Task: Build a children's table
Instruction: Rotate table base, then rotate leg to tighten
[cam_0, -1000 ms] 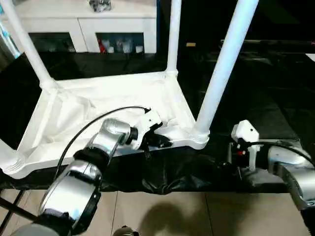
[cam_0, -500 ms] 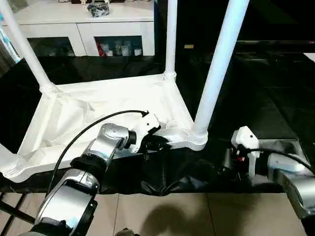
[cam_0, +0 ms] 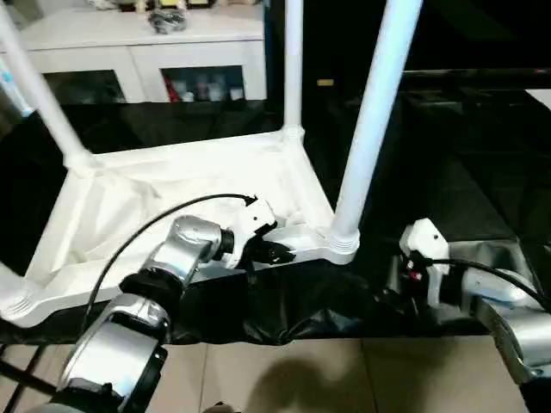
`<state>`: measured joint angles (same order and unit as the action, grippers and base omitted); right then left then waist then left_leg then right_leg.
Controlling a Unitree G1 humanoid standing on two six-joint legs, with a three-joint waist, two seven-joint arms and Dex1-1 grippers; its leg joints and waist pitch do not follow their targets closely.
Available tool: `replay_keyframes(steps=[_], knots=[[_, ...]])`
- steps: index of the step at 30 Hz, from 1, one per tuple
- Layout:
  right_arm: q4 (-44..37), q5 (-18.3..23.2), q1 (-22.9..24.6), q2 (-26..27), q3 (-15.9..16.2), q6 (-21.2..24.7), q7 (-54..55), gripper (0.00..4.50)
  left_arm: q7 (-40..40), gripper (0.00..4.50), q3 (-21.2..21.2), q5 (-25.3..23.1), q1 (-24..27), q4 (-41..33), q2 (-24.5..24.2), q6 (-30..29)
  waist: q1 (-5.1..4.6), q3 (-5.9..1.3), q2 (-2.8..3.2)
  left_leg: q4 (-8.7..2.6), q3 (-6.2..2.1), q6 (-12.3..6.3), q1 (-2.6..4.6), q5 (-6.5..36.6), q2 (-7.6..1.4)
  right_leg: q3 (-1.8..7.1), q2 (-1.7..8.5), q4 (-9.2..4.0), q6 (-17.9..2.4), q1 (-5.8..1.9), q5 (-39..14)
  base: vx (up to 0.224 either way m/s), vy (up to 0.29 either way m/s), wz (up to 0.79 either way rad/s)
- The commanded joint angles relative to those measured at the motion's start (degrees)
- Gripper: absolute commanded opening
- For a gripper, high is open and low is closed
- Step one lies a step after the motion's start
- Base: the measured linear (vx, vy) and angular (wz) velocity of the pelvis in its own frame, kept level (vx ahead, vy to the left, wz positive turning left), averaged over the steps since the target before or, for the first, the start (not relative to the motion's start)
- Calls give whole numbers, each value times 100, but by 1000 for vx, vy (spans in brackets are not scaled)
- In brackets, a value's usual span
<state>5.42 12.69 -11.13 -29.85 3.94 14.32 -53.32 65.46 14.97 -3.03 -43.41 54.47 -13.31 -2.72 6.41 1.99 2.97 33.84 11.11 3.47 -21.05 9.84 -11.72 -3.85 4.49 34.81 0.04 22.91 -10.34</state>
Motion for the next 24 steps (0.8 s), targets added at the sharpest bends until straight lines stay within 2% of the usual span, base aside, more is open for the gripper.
replay_keyframes(steps=[1, 2, 3, 4, 5, 6, 7, 8, 9, 11, 13, 15, 17, 19, 21, 24], knots=[[85, -77, -170, 56, 26, -111, 98, 450, 60, 9, 260, -323, 144, 310, -104, -117, 10, -277, -175, -414, -122, -282, 52, 1579, -123, 205, 390, -598, -702, -204, -2511, 0, 0, 0], [85, -77, -170, 56, 26, -111, 98, 450, 60, 9, 260, -323, 144, 310, -104, -117, 9, -274, -161, -419, -121, -272, 58, 1610, -128, 211, 394, -609, -712, -198, -2515, 0, 0, 0], [210, -130, -277, 120, 23, -155, 204, 450, 221, 9, 293, -316, 154, 224, -164, -140, 1, -269, -182, -424, -117, -264, 58, 1650, -132, 212, 390, -614, -714, -196, -2516, 0, 0, 0], [281, -153, -347, 163, 23, -167, 263, 450, 311, 9, 295, -297, 151, 168, -199, -155, -16, -276, -265, -442, -121, -225, 61, 1655, -148, 214, 401, -597, -766, -198, -2444, 0, 0, 0], [300, -157, -375, 182, 28, -169, 279, 450, 349, 9, 285, -275, 147, 142, -211, -164, -11, -275, -234, -447, -129, -198, 72, 1678, -155, 217, 406, -583, -799, -190, -2408, 0, 0, 0], [331, -172, -419, 214, 48, -161, 303, 450, 368, 9, 261, -244, 140, 100, -233, -156, -32, -282, -278, -450, -117, -178, 66, 1668, -159, 226, 396, -571, -849, -203, -2215, 0, 0, 0], [339, -181, -430, 227, 57, -160, 308, 450, 376, 9, 257, -238, 141, 81, -245, -140, -34, -281, -295, -451, -120, -175, 66, 1645, -160, 228, 401, -554, -885, -211, -2117, 0, 0, 0], [368, -197, -459, 241, 87, -174, 285, 450, 427, 9, 277, -244, 152, 32, -281, -68, -45, -281, -362, -442, -103, -204, 52, 1573, -154, 234, 398, -539, -915, -225, -1966, 0, 0, 0], [391, -215, -475, 248, 109, -192, 273, 450, 479, 9, 304, -254, 179, -33, -318, -4, -40, -279, -326, -446, -111, -214, 49, 1535, -155, 234, 421, -527, -946, -231, -1966, 0, 0, 0], [542, -276, -570, 263, 187, -245, 264, 450, 507, 9, 298, -256, 227, -182, -391, -51, -47, -275, -375, -435, -93, -231, 45, 1453, -157, 244, 417, -524, -952, -226, -1909, 0, 0, 0], [741, -369, -703, 293, 246, -322, 319, 450, 440, 9, 287, -282, 266, -299, -453, 31, -63, -278, -360, -435, -100, -206, 46, 1420, -168, 240, 425, -502, -1012, -229, -1821, 0, 0, 0], [1082, -507, -911, 430, 331, -405, 440, 450, 409, 9, 145, -100, 429, -573, -467, -57, -109, -256, -358, -445, -92, -169, 46, 1489, -165, 241, 412, -509, -1061, -218, -1840, 0, 0, 0], [1156, -521, -953, 453, 353, -404, 428, 450, 465, 9, 121, -50, 439, -590, -458, -138, -115, -257, -380, -434, -81, -164, 65, 1499, -160, 247, 414, -506, -1084, -214, -1894, 0, 0, 0], [1384, -539, -1068, 559, 396, -499, 415, 450, 560, 9, 126, -6, 496, -695, -467, -212, -98, -253, -433, -438, -82, -184, 60, 1461, -172, 258, 421, -496, -1080, -221, -1866, 0, 0, 0], [1513, -546, -1132, 610, 440, -572, 385, 450, 577, 9, 115, 32, 513, -762, -460, -265, -98, -250, -402, -441, -82, -163, 70, 1462, -180, 257, 417, -491, -1113, -207, -1799, 0, 0, 0], [1812, -611, -1274, 674, 499, -719, 366, 450, 626, 9, 113, 95, 540, -886, -451, -299, -100, -243, -442, -436, -78, -164, 60, 1439, -176, 262, 433, -482, -1114, -213, -1809, 0, 0, 0]])
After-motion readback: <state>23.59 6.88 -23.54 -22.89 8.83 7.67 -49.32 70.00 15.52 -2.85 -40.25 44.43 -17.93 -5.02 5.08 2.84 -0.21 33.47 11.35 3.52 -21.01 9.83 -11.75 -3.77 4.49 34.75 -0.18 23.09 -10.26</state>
